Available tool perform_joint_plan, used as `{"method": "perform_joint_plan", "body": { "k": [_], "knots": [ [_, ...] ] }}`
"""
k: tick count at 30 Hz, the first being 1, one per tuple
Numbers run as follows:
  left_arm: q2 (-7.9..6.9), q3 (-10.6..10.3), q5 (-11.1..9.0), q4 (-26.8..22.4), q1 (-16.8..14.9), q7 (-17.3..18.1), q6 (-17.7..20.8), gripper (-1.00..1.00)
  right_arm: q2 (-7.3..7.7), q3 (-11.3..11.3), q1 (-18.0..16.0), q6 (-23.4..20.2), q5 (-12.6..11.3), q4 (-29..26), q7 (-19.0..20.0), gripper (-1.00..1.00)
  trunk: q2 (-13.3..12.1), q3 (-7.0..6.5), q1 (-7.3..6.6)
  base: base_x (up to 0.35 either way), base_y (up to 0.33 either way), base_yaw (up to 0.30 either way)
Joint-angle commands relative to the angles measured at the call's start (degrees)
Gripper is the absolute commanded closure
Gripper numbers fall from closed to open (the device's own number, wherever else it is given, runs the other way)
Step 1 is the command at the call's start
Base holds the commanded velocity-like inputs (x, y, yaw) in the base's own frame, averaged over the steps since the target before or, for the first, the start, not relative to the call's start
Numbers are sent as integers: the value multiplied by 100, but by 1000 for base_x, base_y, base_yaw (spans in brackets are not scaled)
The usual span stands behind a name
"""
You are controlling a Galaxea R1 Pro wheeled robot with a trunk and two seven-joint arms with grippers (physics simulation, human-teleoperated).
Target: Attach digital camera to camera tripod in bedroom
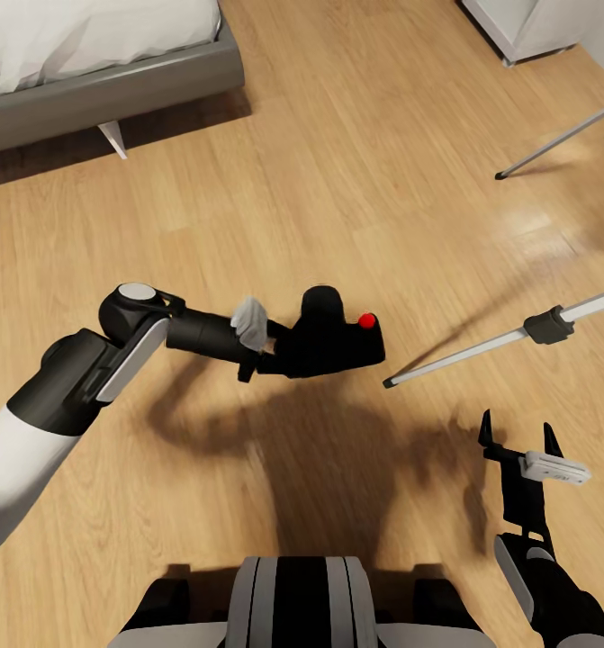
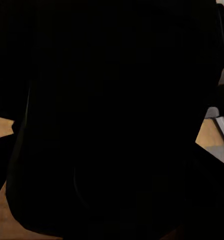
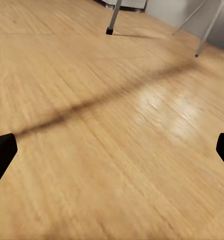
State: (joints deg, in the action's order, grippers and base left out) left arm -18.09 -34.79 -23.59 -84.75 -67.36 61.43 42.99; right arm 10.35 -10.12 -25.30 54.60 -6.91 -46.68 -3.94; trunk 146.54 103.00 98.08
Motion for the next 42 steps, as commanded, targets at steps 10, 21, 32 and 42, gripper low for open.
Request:
{"method": "perform_joint_plan", "body": {
  "k": [10, 21, 32, 42],
  "knots": [
    [-17, -2, -51, -10, -5, 727, 119, 100, 2, 10, -2, 14, -21, 1, -6, -100, 1, 3, -1, 0, 0, 0],
    [-41, 52, -57, 27, -5, 873, 509, 100, 2, 10, -2, 15, -21, 1, -6, -100, 9, 136, 15, 0, 0, 0],
    [-206, 61, -326, 38, -4, 886, 816, 100, 2, 14, -2, 28, -21, 1, -2, -100, 24, 200, 43, 0, 0, 0],
    [-318, 60, -550, 221, 23, 898, 843, 100, 2, -27, -2, 24, -13, 5, -2, -100, 37, 200, 69, 0, 0, 0]
  ]
}}
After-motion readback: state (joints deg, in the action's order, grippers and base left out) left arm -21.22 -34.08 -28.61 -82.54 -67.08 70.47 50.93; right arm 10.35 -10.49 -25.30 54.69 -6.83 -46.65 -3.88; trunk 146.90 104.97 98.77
